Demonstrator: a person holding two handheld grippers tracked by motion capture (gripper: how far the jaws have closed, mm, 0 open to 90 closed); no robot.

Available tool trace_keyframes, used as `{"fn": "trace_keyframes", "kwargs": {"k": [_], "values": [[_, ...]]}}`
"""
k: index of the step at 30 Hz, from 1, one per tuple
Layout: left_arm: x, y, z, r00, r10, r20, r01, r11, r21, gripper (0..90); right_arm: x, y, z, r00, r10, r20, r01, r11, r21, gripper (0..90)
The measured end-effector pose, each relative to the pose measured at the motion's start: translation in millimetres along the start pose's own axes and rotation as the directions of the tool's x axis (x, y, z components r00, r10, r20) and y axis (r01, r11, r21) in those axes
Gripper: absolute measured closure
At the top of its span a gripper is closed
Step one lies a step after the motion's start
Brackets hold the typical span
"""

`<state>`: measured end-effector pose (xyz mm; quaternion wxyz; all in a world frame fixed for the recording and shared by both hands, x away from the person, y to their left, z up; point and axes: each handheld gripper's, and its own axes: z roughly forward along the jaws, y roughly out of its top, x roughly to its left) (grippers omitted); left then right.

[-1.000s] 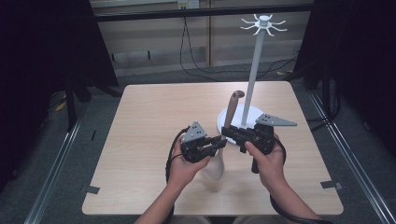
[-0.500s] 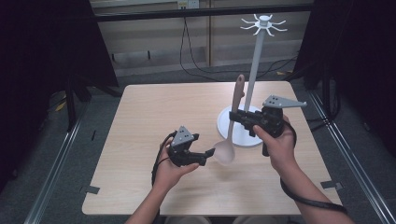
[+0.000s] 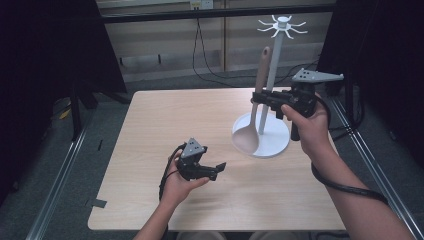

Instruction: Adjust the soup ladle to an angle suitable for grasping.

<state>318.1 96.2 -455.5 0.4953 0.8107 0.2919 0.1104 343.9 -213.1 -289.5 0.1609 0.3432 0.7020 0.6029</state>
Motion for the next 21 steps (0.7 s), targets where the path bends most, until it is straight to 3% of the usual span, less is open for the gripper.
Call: {"fn": "trace_keyframes", "kwargs": {"k": [7,21], "values": [[1.3,-3.0,1.1,1.0,-0.003,-0.002,0.003,1.0,0.009,9.8,-7.1,14.4,0.1,1.0,-0.008,-0.005,0.008,1.0,0.001,78.8],[3.7,-4.0,-1.5,0.9999,-0.011,-0.006,0.011,0.9999,-0.004,9.4,-18.0,16.9,1.7,0.9999,0.015,0.007,-0.015,1.0,-0.004,78.7]]}}
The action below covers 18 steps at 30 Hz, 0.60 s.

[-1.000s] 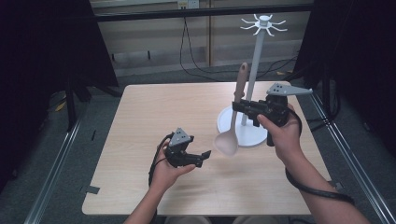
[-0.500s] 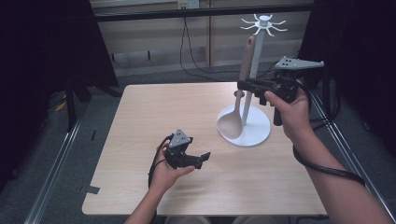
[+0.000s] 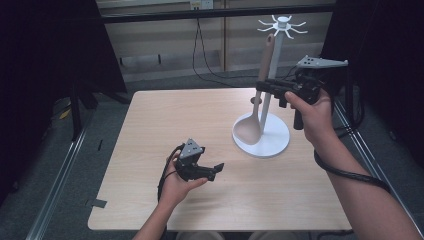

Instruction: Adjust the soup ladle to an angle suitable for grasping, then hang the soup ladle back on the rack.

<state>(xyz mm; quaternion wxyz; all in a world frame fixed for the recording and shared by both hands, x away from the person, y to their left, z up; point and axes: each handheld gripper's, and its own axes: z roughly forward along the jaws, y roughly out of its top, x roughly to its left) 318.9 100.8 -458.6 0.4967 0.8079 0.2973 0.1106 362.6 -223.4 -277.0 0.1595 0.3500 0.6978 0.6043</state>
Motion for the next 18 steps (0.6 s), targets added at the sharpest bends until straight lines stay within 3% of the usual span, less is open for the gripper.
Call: {"fn": "trace_keyframes", "kwargs": {"k": [10,15,18], "values": [[1.3,-1.7,0.0,1.0,0.006,-0.004,-0.006,1.0,0.008,9.1,-8.8,-3.4,-1.0,0.9997,0.0,0.023,0.0,1.0,0.003,78.3],[1.2,-2.8,-1.8,0.9999,0.005,-0.012,-0.005,1.0,0.009,9.1,-14.6,-6.2,-1.1,0.9989,0.039,0.027,-0.039,0.999,0.004,78.5],[2.2,-2.5,-2.4,0.9999,0.009,-0.011,-0.009,0.9999,0.006,9.0,-18.6,-7.3,-1.3,0.9985,0.033,0.043,-0.033,0.999,0.01,78.5]]}}
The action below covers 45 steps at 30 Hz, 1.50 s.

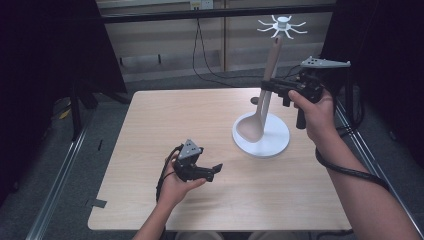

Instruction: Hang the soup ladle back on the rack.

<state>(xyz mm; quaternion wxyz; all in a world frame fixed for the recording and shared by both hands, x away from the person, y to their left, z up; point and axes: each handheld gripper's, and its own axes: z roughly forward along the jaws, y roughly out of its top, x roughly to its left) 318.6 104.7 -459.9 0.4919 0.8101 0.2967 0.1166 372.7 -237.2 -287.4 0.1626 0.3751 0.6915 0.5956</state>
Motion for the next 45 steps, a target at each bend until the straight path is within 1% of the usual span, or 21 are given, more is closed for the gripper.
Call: {"fn": "trace_keyframes", "kwargs": {"k": [2,5,6,9,11,12,14,15,18,20,22,24,25,28,29,34,39,40,41,42,45], "values": [[0.1,0.1,0.2,1.0,-0.002,-0.001,0.002,1.0,-0.002,9.0,-1.1,-0.8,0.4,0.9999,-0.004,0.012,0.004,1.0,0.011,78.5],[0.7,0.3,0.7,1.0,0.001,0.0,-0.001,1.0,-0.001,9.0,0.5,-1.4,0.0,0.9998,-0.018,0.006,0.018,1.0,0.015,78.5],[0.4,0.2,0.8,1.0,-0.003,-0.002,0.003,1.0,0.002,9.0,2.2,-1.3,-0.2,0.9997,-0.023,0.001,0.023,1.0,0.014,78.6],[0.3,-0.1,0.8,1.0,0.001,-0.002,-0.001,1.0,0.005,8.9,9.7,1.2,-0.8,0.9989,-0.045,-0.015,0.045,0.999,0.01,78.6],[0.1,-0.4,0.5,1.0,0.002,-0.002,-0.002,1.0,0.001,8.9,17.1,5.5,-0.4,0.997,-0.072,-0.027,0.072,0.997,0.01,78.6],[0.3,-0.4,0.1,1.0,0.006,-0.003,-0.006,1.0,0.002,8.9,18.9,7.5,0.0,0.9966,-0.075,-0.034,0.075,0.997,0.005,78.6],[0.2,-0.4,-0.3,0.9999,0.008,-0.008,-0.008,1.0,0.004,8.9,20.8,9.5,0.6,0.9961,-0.081,-0.035,0.081,0.997,0.006,78.6],[0.5,-0.5,-0.2,1.0,0.006,-0.005,-0.006,1.0,0.002,8.9,22.2,11.2,1.3,0.9954,-0.085,-0.045,0.085,0.996,0.008,78.6],[1.1,-1.0,0.0,1.0,0.003,-0.008,-0.003,1.0,0.006,8.8,25.0,15.4,4.0,0.9952,-0.086,-0.046,0.087,0.996,0.007,78.6],[2.1,-1.3,-0.5,0.9999,0.007,-0.009,-0.007,0.9999,0.011,8.7,22.7,16.0,5.3,0.9961,-0.08,-0.037,0.08,0.997,0.019,78.6],[1.5,-1.7,-0.4,1.0,-0.008,-0.002,0.008,1.0,0.002,8.7,19.5,15.1,4.8,0.997,-0.073,-0.026,0.074,0.997,0.017,78.6],[2.9,-1.4,-1.5,0.9999,0.006,-0.009,-0.006,1.0,0.005,8.7,16.7,14.3,2.7,0.9975,-0.067,-0.024,0.067,0.998,0.007,78.6],[2.9,-1.6,-1.4,1.0,0.001,-0.009,-0.001,1.0,0.004,8.7,15.3,13.9,2.1,0.998,-0.057,-0.027,0.058,0.998,0.008,78.5],[2.7,-2.1,-1.2,0.9999,-0.004,-0.01,0.004,1.0,0.006,8.7,12.4,13.3,2.8,0.9981,-0.056,-0.025,0.056,0.998,0.022,78.5],[2.5,-2.2,-1.1,0.9999,0.0,-0.012,0.0,1.0,0.008,8.7,11.0,12.3,4.5,0.9977,-0.06,-0.032,0.061,0.997,0.041,78.6],[2.4,-2.6,-2.3,0.9999,-0.003,-0.012,0.003,1.0,0.007,8.6,8.2,13.0,4.6,0.9982,-0.05,-0.033,0.051,0.998,0.03,78.5],[3.7,-3.4,-4.5,0.9998,-0.006,-0.018,0.006,1.0,0.005,8.6,4.7,15.7,6.8,0.9985,-0.05,-0.022,0.051,0.998,0.044,78.5],[4.3,-3.5,-5.4,0.9998,-0.006,-0.019,0.006,1.0,0.002,8.6,0.9,14.9,7.8,0.9989,-0.045,-0.014,0.046,0.998,0.044,78.5],[4.3,-3.5,-5.4,0.9998,-0.006,-0.019,0.006,1.0,0.002,8.6,0.9,14.9,7.8,0.9989,-0.045,-0.014,0.046,0.998,0.044,78.5],[4.5,-3.8,-6.0,0.9998,-0.002,-0.019,0.002,1.0,0.003,8.6,-3.4,13.3,7.9,0.9995,-0.03,-0.01,0.031,0.999,0.036,78.2],[4.5,-4.3,-6.3,0.9997,-0.005,-0.022,0.005,1.0,0.003,8.6,-5.8,12.8,7.3,0.9995,-0.033,-0.004,0.033,0.999,0.034,77.9]]}}
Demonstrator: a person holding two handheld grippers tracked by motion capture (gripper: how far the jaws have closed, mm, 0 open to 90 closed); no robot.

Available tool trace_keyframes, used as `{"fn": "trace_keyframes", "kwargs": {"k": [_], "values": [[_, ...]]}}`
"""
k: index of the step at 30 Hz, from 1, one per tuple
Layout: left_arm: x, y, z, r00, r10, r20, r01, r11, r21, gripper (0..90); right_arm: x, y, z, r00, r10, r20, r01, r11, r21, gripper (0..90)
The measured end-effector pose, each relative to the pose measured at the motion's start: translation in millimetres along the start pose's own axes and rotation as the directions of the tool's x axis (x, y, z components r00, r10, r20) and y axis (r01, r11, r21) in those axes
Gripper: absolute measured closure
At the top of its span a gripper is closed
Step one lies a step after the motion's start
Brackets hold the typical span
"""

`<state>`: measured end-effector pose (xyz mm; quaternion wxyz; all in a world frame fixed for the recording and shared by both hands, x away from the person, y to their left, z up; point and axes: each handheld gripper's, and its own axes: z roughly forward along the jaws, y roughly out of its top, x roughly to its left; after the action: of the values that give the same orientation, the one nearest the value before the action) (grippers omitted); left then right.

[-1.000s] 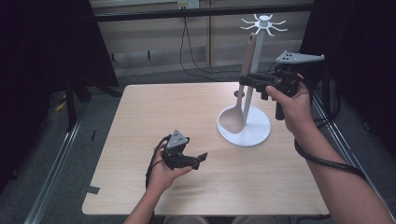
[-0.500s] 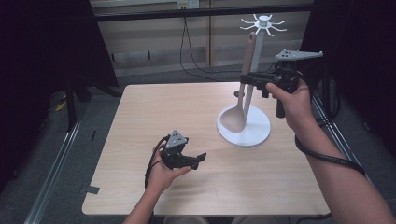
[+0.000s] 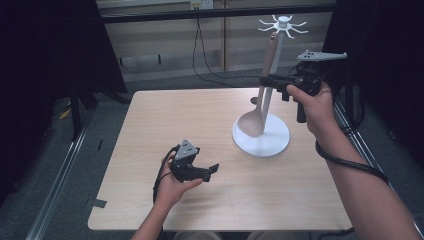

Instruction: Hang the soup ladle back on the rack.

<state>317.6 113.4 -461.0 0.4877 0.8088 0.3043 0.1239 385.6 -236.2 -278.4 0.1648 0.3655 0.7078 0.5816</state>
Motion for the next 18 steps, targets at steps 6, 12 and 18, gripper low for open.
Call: {"fn": "trace_keyframes", "kwargs": {"k": [6,12,18], "values": [[0.9,-0.5,0.5,1.0,0.002,-0.005,-0.002,1.0,0.004,8.6,-1.4,-3.1,-1.7,0.9997,-0.006,0.024,0.006,1.0,-0.022,75.4],[1.0,-0.5,3.5,1.0,0.007,0.003,-0.007,0.9999,0.012,8.5,-0.2,-4.6,-4.5,0.9981,-0.03,0.053,0.031,0.999,-0.023,65.9],[1.3,-0.1,4.7,1.0,0.007,0.006,-0.007,0.9999,0.009,8.3,2.2,-7.6,-4.8,0.9976,-0.031,0.061,0.033,0.999,-0.019,55.8]]}}
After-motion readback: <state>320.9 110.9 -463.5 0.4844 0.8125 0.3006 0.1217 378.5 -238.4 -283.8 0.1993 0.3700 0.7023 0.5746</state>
